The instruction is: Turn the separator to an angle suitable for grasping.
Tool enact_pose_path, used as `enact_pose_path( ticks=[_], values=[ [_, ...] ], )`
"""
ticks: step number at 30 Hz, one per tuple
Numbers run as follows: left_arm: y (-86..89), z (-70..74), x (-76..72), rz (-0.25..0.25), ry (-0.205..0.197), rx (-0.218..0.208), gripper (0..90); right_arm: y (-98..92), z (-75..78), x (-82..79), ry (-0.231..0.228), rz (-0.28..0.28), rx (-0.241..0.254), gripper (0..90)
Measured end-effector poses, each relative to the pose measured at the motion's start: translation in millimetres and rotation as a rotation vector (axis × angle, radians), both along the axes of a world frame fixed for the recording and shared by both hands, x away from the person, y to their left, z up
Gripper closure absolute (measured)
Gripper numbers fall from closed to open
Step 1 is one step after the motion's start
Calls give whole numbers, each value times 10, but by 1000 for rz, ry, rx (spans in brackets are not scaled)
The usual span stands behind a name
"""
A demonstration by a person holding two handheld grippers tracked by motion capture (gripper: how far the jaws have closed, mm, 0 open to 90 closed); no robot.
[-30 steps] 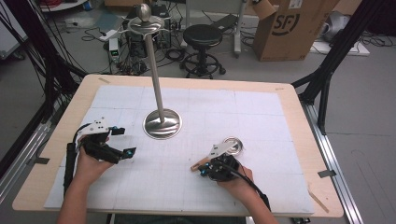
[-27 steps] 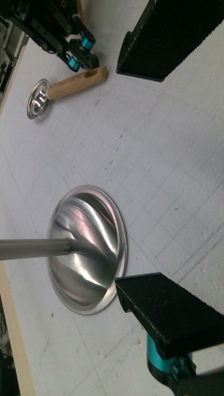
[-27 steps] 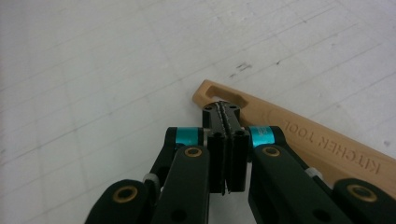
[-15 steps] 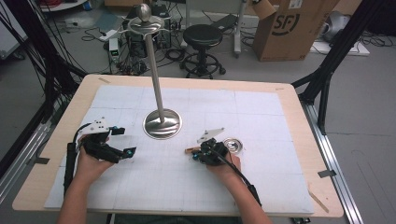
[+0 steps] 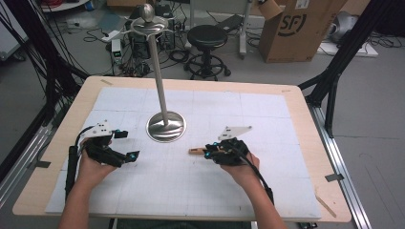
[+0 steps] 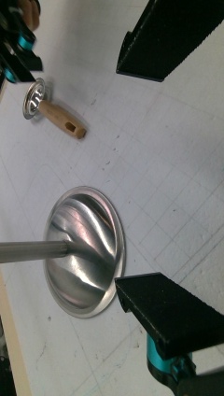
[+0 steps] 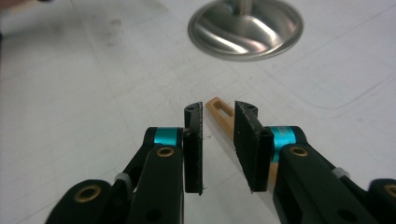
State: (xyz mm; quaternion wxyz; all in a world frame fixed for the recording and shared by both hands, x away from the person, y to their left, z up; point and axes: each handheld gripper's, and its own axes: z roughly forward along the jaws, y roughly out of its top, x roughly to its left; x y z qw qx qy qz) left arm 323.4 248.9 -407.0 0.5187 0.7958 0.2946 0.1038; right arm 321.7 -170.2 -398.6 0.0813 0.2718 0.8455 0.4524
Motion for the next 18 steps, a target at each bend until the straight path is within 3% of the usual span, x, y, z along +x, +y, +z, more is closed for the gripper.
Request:
enact_pose_path(
  ticks=[1, 2, 4, 10, 18],
  values=[
    [0, 1, -1, 1, -1, 0, 18, -160, 84, -62, -24, -10, 43, 662],
    [-1, 1, -1, 2, 0, 1, 18, -160, 84, -62, -24, -10, 43, 662],
    [-5, -1, -3, 4, 1, 0, 18, -331, 145, -108, -44, -19, 94, 605],
    [-9, -3, 5, -3, 0, -11, 18, -524, 184, -123, -60, -33, 109, 498],
    [2, 15, -5, -21, -8, -48, 18, -623, 207, -147, -130, -37, 112, 402]
  ],
)
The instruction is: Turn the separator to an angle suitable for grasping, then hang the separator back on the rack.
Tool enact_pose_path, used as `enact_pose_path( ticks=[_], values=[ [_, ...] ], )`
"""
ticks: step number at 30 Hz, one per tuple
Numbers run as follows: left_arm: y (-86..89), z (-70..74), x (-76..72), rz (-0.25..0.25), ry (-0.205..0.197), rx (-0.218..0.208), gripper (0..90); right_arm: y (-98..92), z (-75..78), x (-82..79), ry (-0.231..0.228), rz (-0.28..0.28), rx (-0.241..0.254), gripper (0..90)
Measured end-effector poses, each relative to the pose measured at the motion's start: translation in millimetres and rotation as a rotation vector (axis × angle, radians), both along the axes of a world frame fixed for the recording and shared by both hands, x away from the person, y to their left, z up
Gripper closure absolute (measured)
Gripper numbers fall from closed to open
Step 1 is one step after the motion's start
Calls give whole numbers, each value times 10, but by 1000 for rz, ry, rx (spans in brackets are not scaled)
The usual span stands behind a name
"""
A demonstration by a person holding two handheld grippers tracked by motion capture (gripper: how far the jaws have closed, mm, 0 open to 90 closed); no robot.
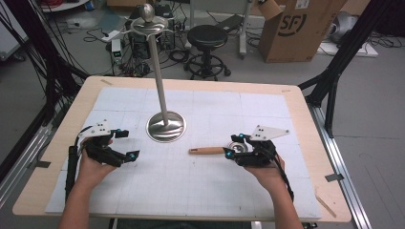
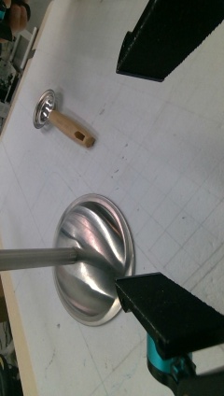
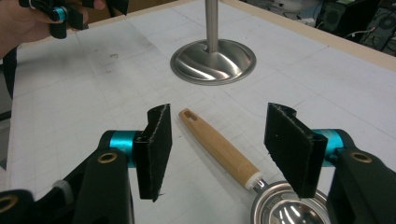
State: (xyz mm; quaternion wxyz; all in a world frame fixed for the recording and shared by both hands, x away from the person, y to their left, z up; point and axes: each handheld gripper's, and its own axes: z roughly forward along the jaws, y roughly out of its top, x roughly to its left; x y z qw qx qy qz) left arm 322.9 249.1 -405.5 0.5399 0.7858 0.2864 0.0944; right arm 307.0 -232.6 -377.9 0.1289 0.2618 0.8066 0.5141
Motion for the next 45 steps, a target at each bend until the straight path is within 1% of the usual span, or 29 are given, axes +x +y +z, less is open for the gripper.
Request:
enact_pose_path(
  ticks=[3, 4, 6, 8, 10, 13, 15, 21, 24, 26, 28, 32, 33, 36, 39, 42, 45],
  values=[
    [-2, 12, -7, -7, -4, -11, 17, -2, -7, -4, -10, -10, -8, 378],
    [-2, 18, -9, -8, -8, -12, 18, -5, -15, -1, -12, -9, -9, 373],
    [-2, 32, -10, -11, -12, -14, 17, -14, -38, 6, -3, 2, -16, 352],
    [-9, 41, -13, -15, -17, -22, 18, -30, -58, 15, -12, -6, -28, 331],
    [-15, 49, -10, -16, -22, -22, 18, -57, -65, 27, -7, -14, -12, 311],
    [-21, 50, 0, -24, -27, -31, 17, -97, -48, 29, -15, -32, 6, 298],
    [-17, 51, 4, -25, -27, -35, 18, -113, -46, 38, -7, -37, 26, 291],
    [4, 83, -18, -17, -39, -41, 18, -94, -80, 72, -3, -53, 17, 239],
    [-1, 88, -24, -15, -39, -37, 17, -84, -90, 69, 8, -49, 11, 239],
    [-1, 86, -23, -13, -36, -34, 17, -79, -103, 71, 5, -50, -2, 238],
    [2, 83, -14, -17, -37, -33, 18, -80, -110, 76, 17, -43, 3, 238],
    [-6, 60, 2, -11, -27, -21, 17, -78, -112, 76, 18, -41, 5, 236],
    [-9, 54, 7, -11, -26, -18, 18, -75, -116, 76, 10, -40, 2, 234],
    [-22, 49, 8, -13, -24, -13, 17, -64, -131, 72, 15, -38, -13, 232],
    [-19, 50, 11, -14, -26, -16, 17, -52, -141, 77, 27, -39, -23, 232],
    [1, 50, 27, -9, -25, -33, 17, -42, -136, 76, 15, -42, -42, 232],
    [17, 52, 32, -4, -24, -40, 17, -46, -130, 92, 18, -44, -47, 231]
  ],
)
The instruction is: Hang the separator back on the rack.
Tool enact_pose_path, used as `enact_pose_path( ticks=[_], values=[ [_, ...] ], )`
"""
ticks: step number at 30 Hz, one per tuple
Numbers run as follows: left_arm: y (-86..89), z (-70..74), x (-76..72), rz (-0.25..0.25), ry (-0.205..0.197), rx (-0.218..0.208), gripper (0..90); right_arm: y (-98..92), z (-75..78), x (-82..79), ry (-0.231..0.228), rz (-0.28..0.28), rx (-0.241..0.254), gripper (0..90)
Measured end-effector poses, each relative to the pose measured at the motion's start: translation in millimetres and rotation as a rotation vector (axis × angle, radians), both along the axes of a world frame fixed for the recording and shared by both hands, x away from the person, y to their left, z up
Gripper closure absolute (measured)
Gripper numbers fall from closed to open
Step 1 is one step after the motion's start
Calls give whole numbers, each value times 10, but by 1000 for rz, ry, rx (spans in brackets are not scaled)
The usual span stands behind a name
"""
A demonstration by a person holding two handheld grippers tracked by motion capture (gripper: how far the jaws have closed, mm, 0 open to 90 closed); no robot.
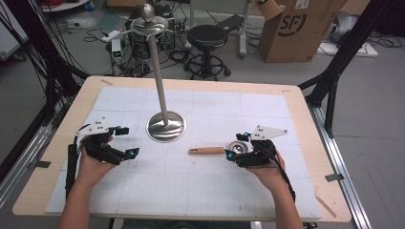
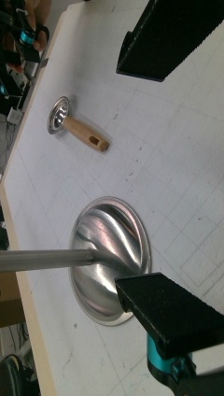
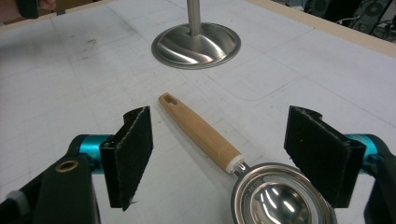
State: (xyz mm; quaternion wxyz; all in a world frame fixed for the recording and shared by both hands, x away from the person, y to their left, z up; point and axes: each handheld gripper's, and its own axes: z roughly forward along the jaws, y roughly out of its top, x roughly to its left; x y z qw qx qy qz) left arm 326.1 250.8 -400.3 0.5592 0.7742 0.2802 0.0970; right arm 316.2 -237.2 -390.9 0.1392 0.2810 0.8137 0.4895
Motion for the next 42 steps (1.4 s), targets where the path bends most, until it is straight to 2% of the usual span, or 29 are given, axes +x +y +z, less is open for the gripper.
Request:
enact_pose_path(
  ticks=[6, 16, 23, 30, 33, 36, 38, 42],
  values=[
    [-10, 17, -23, -1, -4, 6, 18, 40, -30, 34, 5, 10, -23, 230],
    [-3, 30, -44, 3, -3, 18, 18, 155, -55, 223, 33, 27, -107, 234],
    [13, 43, -50, 8, -9, 9, 18, 320, -86, 382, 81, 76, -224, 249],
    [7, 33, -40, 9, -5, 11, 17, 468, -220, 547, 134, 104, -326, 276],
    [12, 31, -37, 10, -2, 9, 18, 508, -279, 589, 164, 129, -357, 337],
    [10, 25, -30, 9, -1, 12, 18, 517, -326, 608, 190, 151, -411, 443],
    [0, 19, -29, 7, 4, 16, 18, 524, -356, 606, 209, 163, -431, 464],
    [-7, 18, -29, 4, 2, 24, 17, 530, -344, 587, 227, 178, -439, 543]
  ],
)
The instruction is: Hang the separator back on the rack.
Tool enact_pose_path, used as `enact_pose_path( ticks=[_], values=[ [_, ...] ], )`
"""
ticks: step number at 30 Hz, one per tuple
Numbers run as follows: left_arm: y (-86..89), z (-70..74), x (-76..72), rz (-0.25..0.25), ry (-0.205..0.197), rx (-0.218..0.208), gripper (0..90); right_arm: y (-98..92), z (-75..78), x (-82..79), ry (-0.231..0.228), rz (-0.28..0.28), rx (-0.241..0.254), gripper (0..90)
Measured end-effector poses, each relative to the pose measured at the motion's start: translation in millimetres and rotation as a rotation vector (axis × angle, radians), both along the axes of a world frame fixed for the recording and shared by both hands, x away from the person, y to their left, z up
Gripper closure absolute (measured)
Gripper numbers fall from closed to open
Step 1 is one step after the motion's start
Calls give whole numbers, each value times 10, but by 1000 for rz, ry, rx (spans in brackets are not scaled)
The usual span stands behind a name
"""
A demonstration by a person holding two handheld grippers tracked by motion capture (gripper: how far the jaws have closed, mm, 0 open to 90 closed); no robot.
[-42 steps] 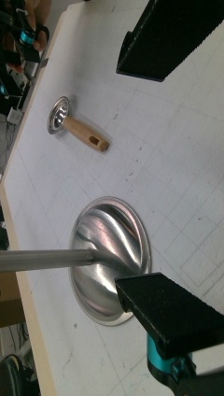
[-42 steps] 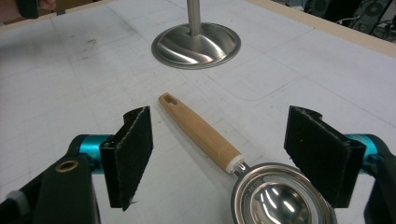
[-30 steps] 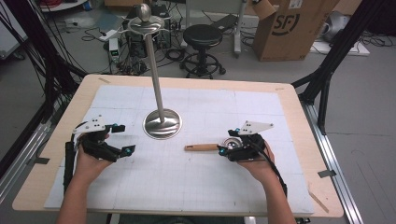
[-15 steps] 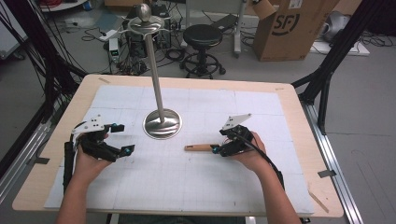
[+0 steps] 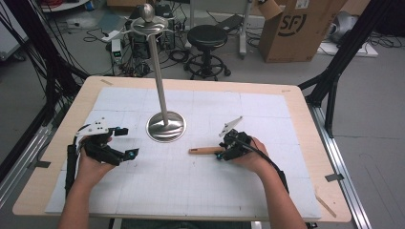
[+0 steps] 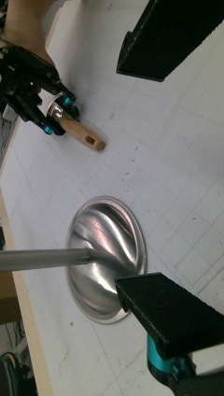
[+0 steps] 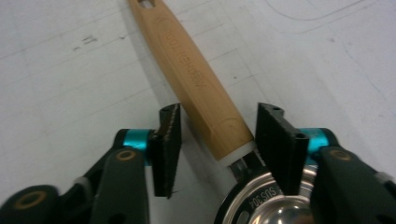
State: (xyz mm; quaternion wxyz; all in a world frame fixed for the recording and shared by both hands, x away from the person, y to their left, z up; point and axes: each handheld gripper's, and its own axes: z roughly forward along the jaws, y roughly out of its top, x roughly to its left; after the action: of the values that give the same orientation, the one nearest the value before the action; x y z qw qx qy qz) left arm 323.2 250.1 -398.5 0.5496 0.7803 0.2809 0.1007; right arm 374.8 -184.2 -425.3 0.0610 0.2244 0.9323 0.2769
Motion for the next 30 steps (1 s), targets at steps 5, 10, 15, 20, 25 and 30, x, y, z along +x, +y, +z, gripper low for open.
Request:
enact_pose_path(
  ticks=[5, 10, 15, 20, 25, 30],
  values=[
    [1, -1, 0, 1, 1, -2, 18, 3, 21, -27, -4, 3, -10, 568],
    [-7, -6, 1, -1, 3, -1, 17, 19, 35, -57, 13, 10, -12, 620],
    [0, 0, -1, -2, 0, 0, 17, 27, 55, -58, 48, 18, -11, 677],
    [-1, -3, 1, -3, 3, -1, 18, 50, 69, -69, 23, 20, -38, 660],
    [-8, -10, 4, 0, 4, 1, 18, 68, 65, -84, -15, 6, -62, 546],
    [-6, -7, 3, -3, 3, 0, 18, 94, 93, -96, -32, 23, -96, 558]
  ],
)
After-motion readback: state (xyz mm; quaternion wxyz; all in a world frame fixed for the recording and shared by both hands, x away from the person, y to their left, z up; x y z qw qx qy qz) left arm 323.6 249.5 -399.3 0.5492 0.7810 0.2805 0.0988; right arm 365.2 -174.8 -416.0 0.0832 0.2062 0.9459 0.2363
